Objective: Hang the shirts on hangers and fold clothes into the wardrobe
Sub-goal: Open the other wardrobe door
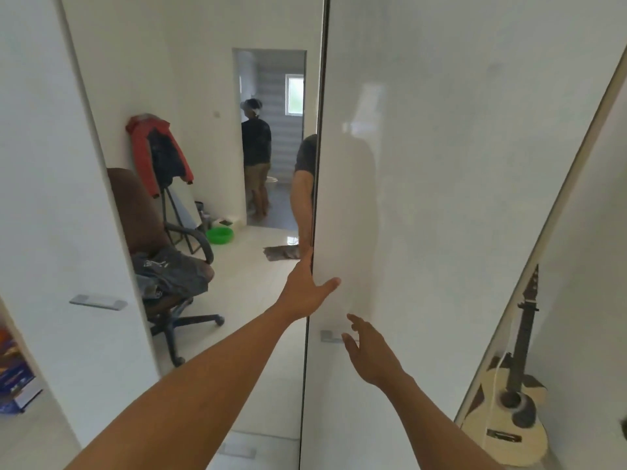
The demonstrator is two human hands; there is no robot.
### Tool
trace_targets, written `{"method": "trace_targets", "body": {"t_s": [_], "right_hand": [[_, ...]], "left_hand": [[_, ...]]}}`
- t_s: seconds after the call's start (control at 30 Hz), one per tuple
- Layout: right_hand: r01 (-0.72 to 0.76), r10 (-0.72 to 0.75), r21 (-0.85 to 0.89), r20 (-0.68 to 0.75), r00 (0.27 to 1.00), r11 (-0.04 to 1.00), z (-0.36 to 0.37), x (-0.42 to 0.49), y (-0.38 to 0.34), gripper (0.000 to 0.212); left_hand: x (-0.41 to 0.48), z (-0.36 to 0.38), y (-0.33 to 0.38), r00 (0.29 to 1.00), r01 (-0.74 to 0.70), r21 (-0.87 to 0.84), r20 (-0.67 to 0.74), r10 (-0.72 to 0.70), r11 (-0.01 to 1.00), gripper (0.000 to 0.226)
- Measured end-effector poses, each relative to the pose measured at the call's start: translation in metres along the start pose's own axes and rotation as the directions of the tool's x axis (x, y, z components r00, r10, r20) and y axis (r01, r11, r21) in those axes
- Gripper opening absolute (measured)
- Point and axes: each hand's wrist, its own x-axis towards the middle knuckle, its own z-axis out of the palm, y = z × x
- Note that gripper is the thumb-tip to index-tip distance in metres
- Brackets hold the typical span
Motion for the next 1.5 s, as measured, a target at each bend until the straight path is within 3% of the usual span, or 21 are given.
{"method": "trace_targets", "body": {"t_s": [0.07, 0.17, 0.33, 0.6, 0.87, 1.17, 1.3, 1.5], "right_hand": [[-0.005, 0.005, 0.015, 0.002, 1.000, 1.000, 0.014, 0.002, 0.003, 0.061], [-0.030, 0.030, -0.001, -0.105, 0.994, 1.000, 0.032, 0.005, 0.008, 0.072], [-0.082, 0.079, -0.006, -0.229, 0.970, 0.997, 0.034, 0.010, 0.004, 0.075], [-0.124, 0.125, 0.017, -0.198, 0.972, 0.992, 0.029, -0.028, 0.001, 0.077], [-0.146, 0.135, -0.019, -0.267, 0.954, 0.989, 0.024, -0.101, 0.001, 0.089], [-0.091, 0.081, -0.023, -0.282, 0.956, 0.996, -0.003, -0.203, 0.019, 0.108], [-0.025, 0.027, 0.009, -0.290, 0.957, 1.000, -0.023, -0.245, 0.048, 0.102], [0.016, 0.035, 0.163, -0.301, 0.953, 0.987, -0.067, -0.310, 0.094, 0.073]], "left_hand": [[0.006, 0.006, -0.008, 0.998, 0.053, -0.056, -0.032, -0.054, 0.997, 0.062], [0.012, 0.009, -0.018, 0.990, 0.074, 0.001, -0.118, -0.074, 0.997, 0.036], [0.010, 0.012, -0.020, 0.980, 0.069, 0.009, -0.189, -0.066, 0.998, 0.025], [-0.034, 0.010, -0.003, 0.983, 0.079, 0.009, -0.165, -0.077, 0.997, 0.028], [-0.116, 0.024, 0.029, 0.989, -0.004, -0.002, -0.145, 0.004, 1.000, 0.033], [-0.202, 0.070, 0.085, 0.998, -0.052, -0.031, 0.023, 0.053, 0.998, 0.045], [-0.227, 0.098, 0.114, 0.986, -0.117, -0.074, 0.110, 0.125, 0.990, 0.047], [-0.253, 0.158, 0.159, 0.958, -0.189, -0.147, 0.188, 0.215, 0.971, 0.048]]}}
